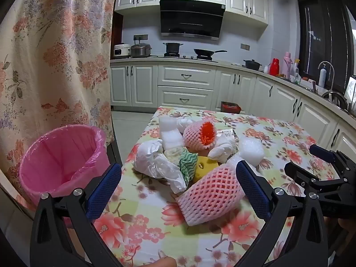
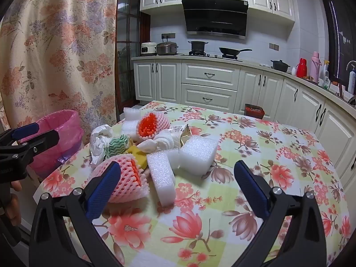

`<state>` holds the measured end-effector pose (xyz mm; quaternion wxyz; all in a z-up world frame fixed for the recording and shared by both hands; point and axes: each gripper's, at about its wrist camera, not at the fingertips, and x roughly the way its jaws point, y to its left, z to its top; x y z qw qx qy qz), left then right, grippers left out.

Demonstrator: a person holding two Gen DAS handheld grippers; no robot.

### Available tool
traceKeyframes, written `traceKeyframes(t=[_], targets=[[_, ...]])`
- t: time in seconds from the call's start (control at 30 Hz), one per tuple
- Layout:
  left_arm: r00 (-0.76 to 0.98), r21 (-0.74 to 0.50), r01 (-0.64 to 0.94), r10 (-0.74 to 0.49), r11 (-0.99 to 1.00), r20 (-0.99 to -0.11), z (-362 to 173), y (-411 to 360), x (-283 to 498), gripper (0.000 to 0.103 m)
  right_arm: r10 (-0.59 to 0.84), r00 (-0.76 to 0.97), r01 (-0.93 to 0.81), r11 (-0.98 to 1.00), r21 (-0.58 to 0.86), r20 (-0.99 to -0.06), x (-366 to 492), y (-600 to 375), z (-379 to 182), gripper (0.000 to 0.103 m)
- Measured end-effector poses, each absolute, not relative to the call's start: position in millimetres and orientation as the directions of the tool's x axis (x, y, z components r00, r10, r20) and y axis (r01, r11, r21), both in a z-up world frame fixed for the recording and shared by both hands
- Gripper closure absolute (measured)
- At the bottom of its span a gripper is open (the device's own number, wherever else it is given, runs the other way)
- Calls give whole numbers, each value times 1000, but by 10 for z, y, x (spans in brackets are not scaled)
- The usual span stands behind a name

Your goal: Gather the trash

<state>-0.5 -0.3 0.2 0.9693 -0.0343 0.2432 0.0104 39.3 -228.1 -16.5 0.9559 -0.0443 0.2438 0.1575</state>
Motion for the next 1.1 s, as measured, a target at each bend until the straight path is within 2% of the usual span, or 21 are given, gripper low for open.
traceKeyframes(t=[1.1], targets=[[878,-64,-41,6,997,-478,30,-29,-9,7,279,832,-322,947,-7,-479,384,-2294,-151,4]])
